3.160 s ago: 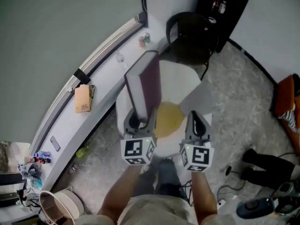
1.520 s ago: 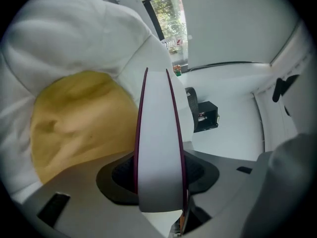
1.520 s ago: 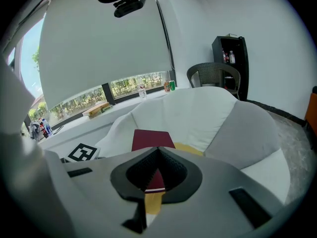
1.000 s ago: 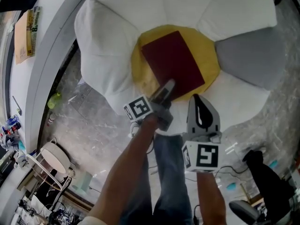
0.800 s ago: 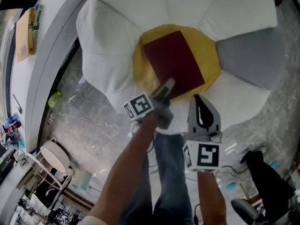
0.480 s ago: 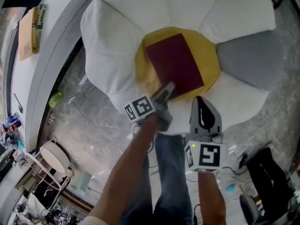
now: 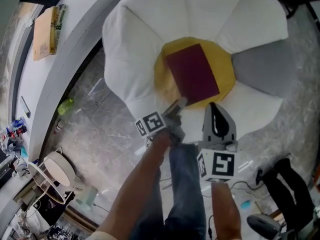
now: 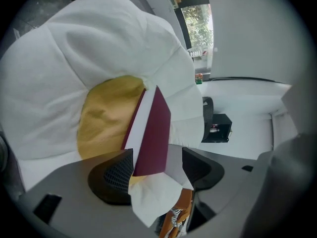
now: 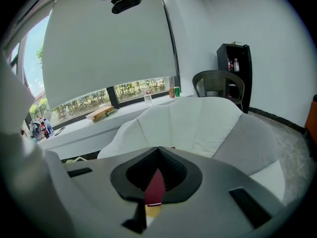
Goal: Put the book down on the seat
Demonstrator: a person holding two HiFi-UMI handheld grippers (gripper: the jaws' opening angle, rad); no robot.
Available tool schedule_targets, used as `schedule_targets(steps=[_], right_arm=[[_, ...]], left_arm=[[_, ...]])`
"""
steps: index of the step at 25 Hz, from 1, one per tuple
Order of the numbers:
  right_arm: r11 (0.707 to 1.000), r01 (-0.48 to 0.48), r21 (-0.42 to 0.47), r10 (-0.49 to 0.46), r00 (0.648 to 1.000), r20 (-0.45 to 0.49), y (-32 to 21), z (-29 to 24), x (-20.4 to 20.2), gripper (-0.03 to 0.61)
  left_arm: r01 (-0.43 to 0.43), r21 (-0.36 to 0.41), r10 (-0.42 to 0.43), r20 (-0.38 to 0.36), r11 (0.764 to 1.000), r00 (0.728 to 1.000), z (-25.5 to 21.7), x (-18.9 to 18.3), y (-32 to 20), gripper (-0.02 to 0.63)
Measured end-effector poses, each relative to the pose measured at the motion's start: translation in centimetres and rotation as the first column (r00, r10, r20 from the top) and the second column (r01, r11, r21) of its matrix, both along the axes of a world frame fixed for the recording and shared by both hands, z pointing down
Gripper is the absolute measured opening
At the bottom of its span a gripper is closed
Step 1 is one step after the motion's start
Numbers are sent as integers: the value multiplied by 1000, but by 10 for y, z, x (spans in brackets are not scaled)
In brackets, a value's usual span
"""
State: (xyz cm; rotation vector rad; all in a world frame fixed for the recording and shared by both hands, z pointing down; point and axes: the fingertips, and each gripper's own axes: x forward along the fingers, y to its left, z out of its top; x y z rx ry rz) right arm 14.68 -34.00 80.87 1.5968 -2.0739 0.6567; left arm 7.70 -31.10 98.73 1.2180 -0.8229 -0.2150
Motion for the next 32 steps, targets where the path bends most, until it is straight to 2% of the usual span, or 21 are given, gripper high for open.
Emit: schedule_targets(steps=[6, 8, 11, 13, 19, 22, 24, 25, 26, 27, 28, 30, 32], right_arm=[[998, 26, 54, -24, 999, -27, 3, -49, -14, 5], [995, 26, 91, -23, 999, -37, 0, -72, -16, 5], [993, 21, 120, -16, 999, -43, 2, -110, -21, 5], [989, 19, 146, -13, 999, -46, 4, -140, -25, 5], [972, 6, 234, 8, 998, -57, 9, -252, -37, 5], [960, -4, 281, 22, 998, -63, 18, -301, -41, 5], [946, -22, 323, 46, 997, -67, 21, -334, -39, 5], [938, -28, 347, 54, 996, -67, 20, -352, -40, 5], [931, -31, 365, 59, 996, -66, 21, -371, -42, 5], [926, -34, 376, 63, 996, -64, 23, -390, -45, 5], [922, -38, 384, 66, 996, -60, 26, -407, -47, 5], [913, -50, 405, 76, 996, -48, 36, -438, -49, 5], [901, -67, 428, 91, 995, -35, 44, -463, -50, 5]], left_arm=[[27, 57, -22, -82, 998, 996, -64, -11, -4, 297], [46, 81, -37, -105, 996, 994, -92, -15, -7, 263], [130, 91, -108, -218, 987, 970, -148, -17, -12, 209], [157, 113, -123, -258, 981, 958, -185, -17, -14, 165], [175, 193, -109, -309, 965, 945, -304, -18, -15, 61], [175, 255, -91, -312, 951, 946, -357, -20, -10, 8], [150, 308, -64, -273, 939, 960, -387, -24, -12, 8], [109, 343, -42, -197, 933, 980, -399, -31, -15, 8], [54, 375, -21, -90, 925, 996, -410, -42, -16, 8], [14, 406, -10, -13, 914, 1000, -427, -51, -16, 8], [3, 448, -7, 8, 894, 1000, -451, -55, -17, 8], [-5, 555, -5, 16, 832, 1000, -504, -58, -21, 8], [-53, 642, -16, 101, 765, 995, -544, -63, -22, 8]])
